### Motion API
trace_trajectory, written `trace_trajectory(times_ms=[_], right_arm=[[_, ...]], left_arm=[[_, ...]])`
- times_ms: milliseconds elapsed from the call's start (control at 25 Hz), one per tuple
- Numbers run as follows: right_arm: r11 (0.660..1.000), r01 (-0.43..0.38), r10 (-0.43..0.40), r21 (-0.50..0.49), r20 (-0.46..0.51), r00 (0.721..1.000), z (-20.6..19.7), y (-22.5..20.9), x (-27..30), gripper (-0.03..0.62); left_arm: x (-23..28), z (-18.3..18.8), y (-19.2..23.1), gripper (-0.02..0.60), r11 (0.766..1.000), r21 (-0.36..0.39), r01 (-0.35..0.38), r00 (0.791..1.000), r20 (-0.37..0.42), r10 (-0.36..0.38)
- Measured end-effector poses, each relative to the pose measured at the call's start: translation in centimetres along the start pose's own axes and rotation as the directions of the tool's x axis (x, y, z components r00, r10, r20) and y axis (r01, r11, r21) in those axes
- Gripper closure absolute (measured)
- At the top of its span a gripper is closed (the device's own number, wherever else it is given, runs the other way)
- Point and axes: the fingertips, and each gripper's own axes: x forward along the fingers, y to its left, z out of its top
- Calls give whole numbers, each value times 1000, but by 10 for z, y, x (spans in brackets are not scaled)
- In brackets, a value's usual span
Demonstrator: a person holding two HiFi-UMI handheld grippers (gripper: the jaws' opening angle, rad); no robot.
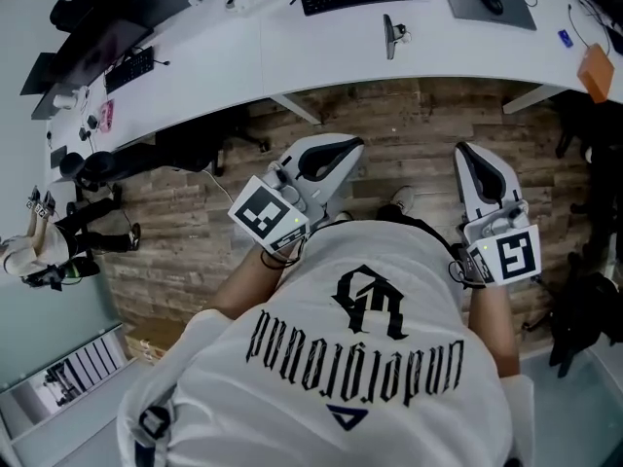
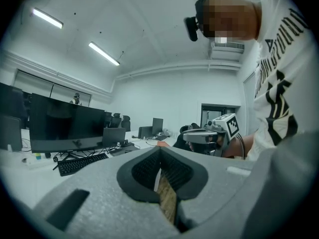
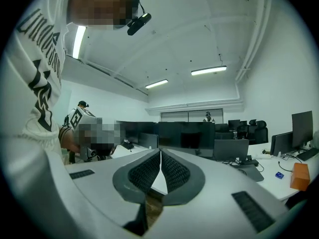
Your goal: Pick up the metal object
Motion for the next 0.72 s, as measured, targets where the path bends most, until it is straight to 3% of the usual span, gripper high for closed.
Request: trace_trajectory(times_ms=[280, 720], right_arm=[[1000, -29, 29, 13, -2, 1000, -5, -57, -20, 577], [1000, -19, 19, 10, -6, 1000, -6, -100, -14, 577]], left_arm=[[71, 19, -12, 566, 1000, 19, -5, 1000, 23, 4], [116, 22, 3, 566, 1000, 16, 1, 1000, 20, -1]])
